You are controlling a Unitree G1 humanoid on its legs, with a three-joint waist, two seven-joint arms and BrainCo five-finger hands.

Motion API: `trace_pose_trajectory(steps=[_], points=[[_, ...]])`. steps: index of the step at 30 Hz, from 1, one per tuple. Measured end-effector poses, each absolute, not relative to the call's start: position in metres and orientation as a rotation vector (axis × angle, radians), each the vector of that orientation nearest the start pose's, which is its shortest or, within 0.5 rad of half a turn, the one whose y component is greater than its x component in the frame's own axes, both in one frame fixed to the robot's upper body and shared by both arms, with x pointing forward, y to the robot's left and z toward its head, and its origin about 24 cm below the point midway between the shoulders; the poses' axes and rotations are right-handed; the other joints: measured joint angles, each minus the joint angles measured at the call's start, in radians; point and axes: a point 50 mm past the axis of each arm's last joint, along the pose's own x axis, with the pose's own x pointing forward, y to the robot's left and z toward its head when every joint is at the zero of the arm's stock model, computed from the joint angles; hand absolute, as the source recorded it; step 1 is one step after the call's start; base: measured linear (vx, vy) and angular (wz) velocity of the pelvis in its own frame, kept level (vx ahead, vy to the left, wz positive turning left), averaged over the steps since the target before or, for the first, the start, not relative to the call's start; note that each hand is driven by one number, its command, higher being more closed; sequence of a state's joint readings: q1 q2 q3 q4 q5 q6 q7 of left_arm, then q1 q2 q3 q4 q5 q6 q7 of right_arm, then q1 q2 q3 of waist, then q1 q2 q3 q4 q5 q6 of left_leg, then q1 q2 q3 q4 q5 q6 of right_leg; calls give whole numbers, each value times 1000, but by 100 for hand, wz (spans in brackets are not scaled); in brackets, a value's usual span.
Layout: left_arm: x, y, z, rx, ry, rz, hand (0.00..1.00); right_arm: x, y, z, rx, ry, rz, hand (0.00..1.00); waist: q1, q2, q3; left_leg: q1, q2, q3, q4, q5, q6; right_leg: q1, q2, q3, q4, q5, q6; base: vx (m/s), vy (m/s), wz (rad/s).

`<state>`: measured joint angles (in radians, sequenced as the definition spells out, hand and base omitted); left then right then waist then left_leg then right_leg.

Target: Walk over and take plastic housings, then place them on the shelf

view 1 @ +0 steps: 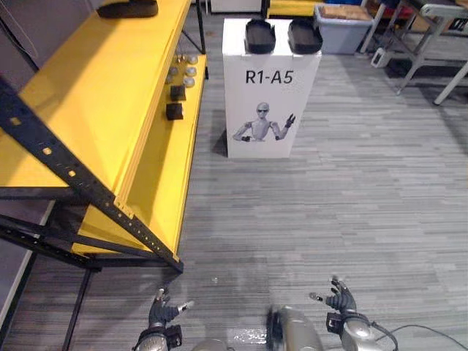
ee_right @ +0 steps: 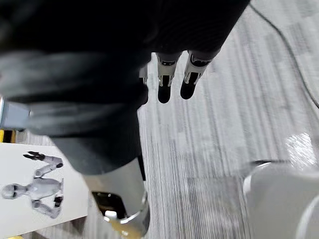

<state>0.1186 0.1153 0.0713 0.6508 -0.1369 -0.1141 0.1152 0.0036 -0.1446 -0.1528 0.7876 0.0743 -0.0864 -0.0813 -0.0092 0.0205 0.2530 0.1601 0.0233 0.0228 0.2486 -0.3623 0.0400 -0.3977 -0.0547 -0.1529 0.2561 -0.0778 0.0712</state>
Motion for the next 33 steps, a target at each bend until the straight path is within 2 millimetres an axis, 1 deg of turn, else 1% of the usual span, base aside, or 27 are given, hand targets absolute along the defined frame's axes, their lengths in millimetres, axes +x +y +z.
trace_pose_trajectory(steps=[1, 2, 3, 5, 6, 7, 8, 9, 10, 11, 13, 14, 15, 16, 17, 18, 19, 20, 21, 22, 23, 24, 25, 26, 29, 31, 33], points=[[165, 213, -104, 7, 633, 294, 0, 179, -232, -106, -46, 681, -309, 0, -7, -1, 0, 22, 9, -14, -24, -1, -17, -1, 1, 0, -30, 54, -2, 769, -282, 82], [169, 211, -102, 12, 624, 282, 0, 180, -233, -106, -52, 678, -313, 0, -16, -2, -3, 52, 29, -41, -45, -3, -38, 7, 6, -4, -32, 179, -45, 827, -373, 50], [172, 207, -102, 2, 619, 275, 0, 186, -234, -103, -57, 665, -314, 0, -14, 20, -8, 51, 72, -64, -38, 3, -65, -14, 31, -33, 39, 182, -109, 703, -336, 33], [177, 204, -100, -2, 607, 267, 0, 195, -232, -99, -52, 642, -306, 0, -13, 21, -9, 29, 99, -65, 28, 50, -134, -24, 44, -60, 119, 107, -143, 604, -296, 11], [177, 202, -100, -8, 606, 267, 0, 197, -230, -98, -51, 639, -302, 0, -12, 21, -10, -7, 109, -66, 164, 110, -134, 26, 63, -76, 113, 65, -158, 774, -370, 19], [174, 201, -103, -14, 618, 269, 0, 195, -228, -100, -62, 647, -288, 0, -16, 23, -10, -82, 131, -60, 387, 218, -115, 120, 88, -81, 46, 43, -165, 764, -357, 15], [171, 201, -104, -16, 624, 268, 0, 194, -225, -101, -68, 652, -274, 0, -12, 25, -10, -136, 150, -53, 518, 283, -101, 182, 108, -78, -9, 40, -169, 623, -277, -2], [168, 201, -105, -18, 629, 266, 0, 194, -222, -101, -75, 654, -261, 0, -1, 27, -8, -238, 177, -41, 758, 250, -95, 280, 149, -62, -91, 40, -176, 598, -230, -36], [164, 201, -107, -22, 643, 270, 0, 196, -218, -102, -66, 652, -256, 0, 24, 26, -7, -324, 182, -28, 911, 195, -86, 366, 177, -31, -148, 36, -185, 586, -190, -49], [163, 200, -108, -24, 647, 269, 0, 196, -217, -102, -51, 653, -260, 0, 33, 24, -5, -362, 176, -23, 936, 175, -87, 403, 181, -19, -170, 32, -191, 532, -111, -55], [161, 196, -108, -38, 648, 265, 0, 199, -218, -101, -35, 647, -270, 0, 69, 18, 4, -511, 112, 10, 845, 107, -79, 507, 171, 34, -223, 13, -201, 484, -24, -54], [161, 196, -108, -39, 648, 265, 0, 202, -218, -99, -32, 639, -271, 0, 79, 16, 10, -538, 91, 15, 784, 100, -79, 528, 163, 47, -231, 0, -198, 369, 37, -55], [161, 196, -108, -40, 649, 267, 0, 204, -218, -99, -33, 638, -272, 0, 86, 14, 18, -561, 60, 17, 663, 101, -79, 556, 149, 65, -233, -20, -185, 435, 95, -43], [158, 195, -110, -52, 655, 275, 0, 205, -220, -98, -31, 636, -279, 0, 86, 15, 22, -570, 20, 6, 439, 115, -78, 593, 132, 80, -237, -52, -171, 439, 105, -39], [155, 194, -111, -68, 661, 289, 0, 204, -222, -99, -31, 640, -286, 0, 88, 18, 23, -572, 5, -7, 271, 152, -87, 614, 127, 92, -237, -79, -163, 639, 182, -40], [152, 194, -112, -80, 669, 304, 0, 202, -222, -100, -27, 650, -293, 0, 98, 28, 18, -563, 4, -10, 118, 257, -94, 645, 121, 117, -235, -119, -150, 382, 118, -45], [150, 195, -113, -78, 673, 308, 0, 201, -221, -102, -26, 660, -293, 0, 110, 28, 14, -547, 1, -1, 111, 314, -84, 661, 113, 131, -230, -137, -141, 524, 164, -57], [146, 198, -114, -77, 683, 321, 0, 200, -218, -103, -20, 664, -288, 0, 125, 4, 3, -543, -30, 3, 132, 356, -38, 667, 80, 155, -208, -182, -128, 472, 138, -59], [146, 198, -114, -80, 683, 325, 0, 201, -218, -103, -23, 664, -283, 0, 133, -9, -1, -559, -50, 12, 191, 325, 10, 646, 55, 173, -137, -223, -106, 698, 193, -48], [146, 198, -115, -83, 687, 327, 0, 201, -217, -103, -23, 663, -282, 0, 133, -12, -1, -557, -55, 25, 214, 298, 29, 634, 44, 175, -85, -238, -87, 670, 177, -42], [144, 197, -116, -87, 694, 327, 0, 199, -216, -105, -19, 672, -281, 0, 134, -17, -2, -526, -63, 45, 232, 255, 42, 586, 25, 175, 72, -255, -58, 646, 172, -36], [142, 198, -117, -83, 703, 329, 0, 197, -212, -108, -4, 685, -281, 0, 129, -24, 1, -463, -74, 59, 225, 216, 62, 508, 6, 170, 308, -230, -1, 637, 178, -31], [141, 200, -118, -75, 708, 327, 0, 195, -209, -110, 3, 699, -276, 0, 118, -30, 0, -409, -88, 59, 216, 188, 71, 443, -14, 168, 500, -204, 77, 662, 155, -3], [143, 199, -118, -63, 714, 312, 0, 187, -208, -115, 7, 725, -275, 0, 101, -31, 1, -331, -101, 48, 203, 161, 81, 385, -34, 152, 672, -209, 72, 556, 94, 21], [149, 200, -116, -63, 696, 314, 0, 176, -204, -120, -12, 752, -253, 0, 77, -33, -7, -184, -99, 16, 115, 134, 88, 242, -65, 62, 703, -219, 50, 499, 22, 30], [153, 201, -114, -71, 686, 315, 0, 175, -204, -121, -11, 758, -254, 0, 72, -29, -5, -106, -77, -7, 59, 129, 79, 173, -54, 20, 541, -228, 32, 450, -38, 26], [156, 201, -113, -70, 680, 314, 0, 168, -206, -124, -13, 776, -258, 0, 70, -30, -6, -48, -47, -44, 33, 109, 52, 138, -15, 43, 262, -196, 7, 575, -122, 52]])
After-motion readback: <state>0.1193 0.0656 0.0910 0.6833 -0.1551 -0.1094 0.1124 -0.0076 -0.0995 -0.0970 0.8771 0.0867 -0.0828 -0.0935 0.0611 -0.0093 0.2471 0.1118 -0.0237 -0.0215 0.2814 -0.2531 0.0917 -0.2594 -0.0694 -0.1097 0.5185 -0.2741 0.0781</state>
